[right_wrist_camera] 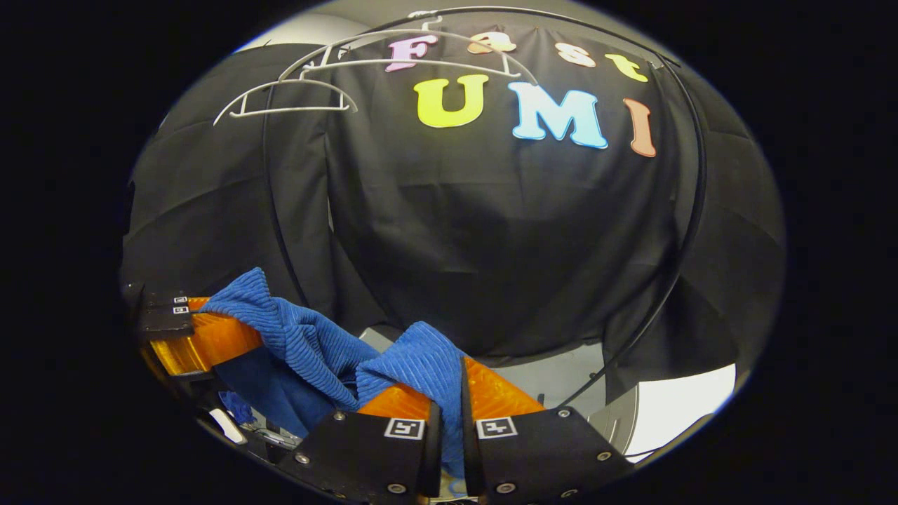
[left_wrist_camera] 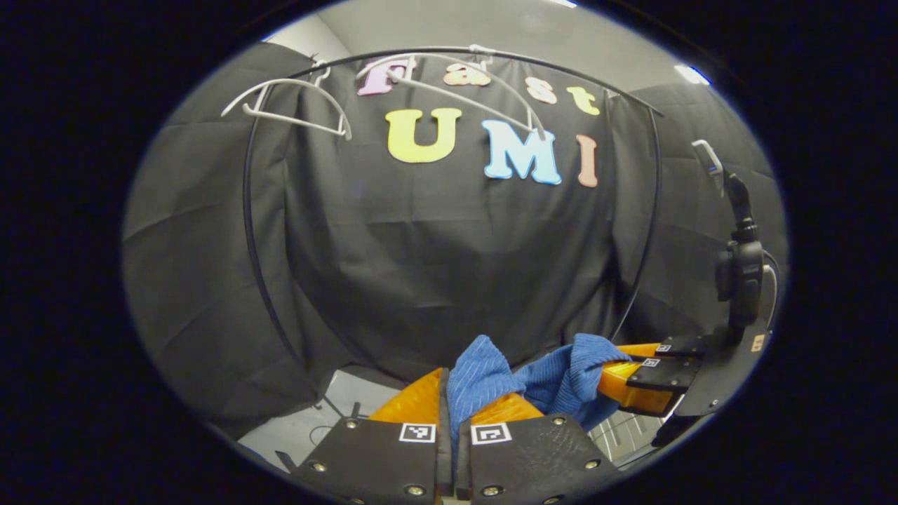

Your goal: Grasp the clothes on the hanger with both hands and then place them into the laundry hamper below.

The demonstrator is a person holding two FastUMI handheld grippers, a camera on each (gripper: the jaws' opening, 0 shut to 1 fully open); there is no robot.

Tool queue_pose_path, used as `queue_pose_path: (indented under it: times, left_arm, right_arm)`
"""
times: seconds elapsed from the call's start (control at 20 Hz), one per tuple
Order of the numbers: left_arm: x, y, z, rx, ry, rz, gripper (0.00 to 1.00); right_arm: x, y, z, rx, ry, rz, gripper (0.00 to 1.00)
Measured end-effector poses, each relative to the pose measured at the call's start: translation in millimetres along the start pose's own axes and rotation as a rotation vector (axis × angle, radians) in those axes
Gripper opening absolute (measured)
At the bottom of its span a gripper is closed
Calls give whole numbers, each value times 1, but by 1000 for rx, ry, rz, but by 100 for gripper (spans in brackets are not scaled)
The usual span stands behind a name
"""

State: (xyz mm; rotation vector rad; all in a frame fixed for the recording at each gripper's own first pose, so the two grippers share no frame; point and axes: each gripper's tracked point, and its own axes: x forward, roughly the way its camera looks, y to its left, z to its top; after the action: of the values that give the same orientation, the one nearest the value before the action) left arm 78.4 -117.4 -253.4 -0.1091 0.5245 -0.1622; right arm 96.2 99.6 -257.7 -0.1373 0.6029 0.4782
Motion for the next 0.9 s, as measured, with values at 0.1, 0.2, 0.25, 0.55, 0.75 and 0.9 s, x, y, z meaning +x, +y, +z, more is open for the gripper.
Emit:
queue_pose_path:
  times: [0.1, 0.2, 0.25, 0.55, 0.75, 0.9]
  left_arm:
    - [14, 2, -21, 17, 56, 9, 0]
    - [26, 1, -39, 47, 96, 24, 3]
    - [27, -2, -49, 54, 117, 24, 4]
    - [31, -14, -112, 112, 276, 21, 6]
    - [23, -15, -126, 107, 306, 6, 48]
    - [19, -6, -119, 113, 279, 17, 80]
  right_arm:
    - [7, -4, -16, -20, 44, -24, 16]
    - [11, -5, -37, -19, 92, -30, 16]
    - [11, -4, -46, -20, 114, -32, 17]
    - [1, 7, -101, -45, 237, -14, 27]
    - [-9, 8, -105, -36, 224, -22, 61]
    - [-12, 5, -96, -39, 203, -44, 90]
